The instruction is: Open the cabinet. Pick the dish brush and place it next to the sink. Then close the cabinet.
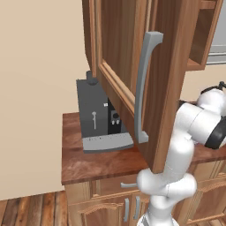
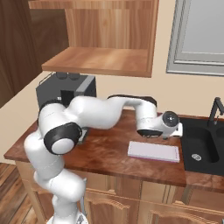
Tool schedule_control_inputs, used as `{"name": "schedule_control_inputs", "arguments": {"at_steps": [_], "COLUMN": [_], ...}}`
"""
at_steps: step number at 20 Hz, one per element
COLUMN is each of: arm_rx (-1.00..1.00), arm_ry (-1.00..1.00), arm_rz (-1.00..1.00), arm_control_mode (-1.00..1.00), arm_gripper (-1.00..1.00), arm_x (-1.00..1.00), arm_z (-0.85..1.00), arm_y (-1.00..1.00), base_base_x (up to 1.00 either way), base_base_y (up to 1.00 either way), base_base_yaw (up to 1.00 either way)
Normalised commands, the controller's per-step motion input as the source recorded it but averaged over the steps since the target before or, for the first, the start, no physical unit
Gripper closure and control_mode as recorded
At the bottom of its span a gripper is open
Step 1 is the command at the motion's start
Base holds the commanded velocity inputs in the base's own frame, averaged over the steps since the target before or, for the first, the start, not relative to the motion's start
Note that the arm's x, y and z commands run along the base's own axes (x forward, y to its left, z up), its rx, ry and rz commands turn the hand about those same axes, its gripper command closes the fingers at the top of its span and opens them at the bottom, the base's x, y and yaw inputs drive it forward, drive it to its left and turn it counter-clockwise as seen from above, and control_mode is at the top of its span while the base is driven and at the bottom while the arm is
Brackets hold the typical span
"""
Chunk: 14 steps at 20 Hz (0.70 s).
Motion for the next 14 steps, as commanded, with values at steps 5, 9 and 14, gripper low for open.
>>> {"name": "schedule_control_inputs", "arguments": {"at_steps": [5, 9, 14], "arm_rx": [-0.06, -0.07, -0.08], "arm_ry": [0.01, 0.02, 0.02], "arm_rz": [0.1, 0.1, 0.11], "arm_control_mode": [-1.0, -1.0, -1.0], "arm_gripper": [-1.0, -1.0, -1.0], "arm_x": [-0.41, -0.44, -0.42], "arm_z": [0.17, 0.12, 0.17], "arm_y": [0.14, 0.18, 0.29], "base_base_x": [0.0, 0.0, 0.0], "base_base_y": [0.0, 0.0, 0.0], "base_base_yaw": [0.0, 0.0, 0.0]}}
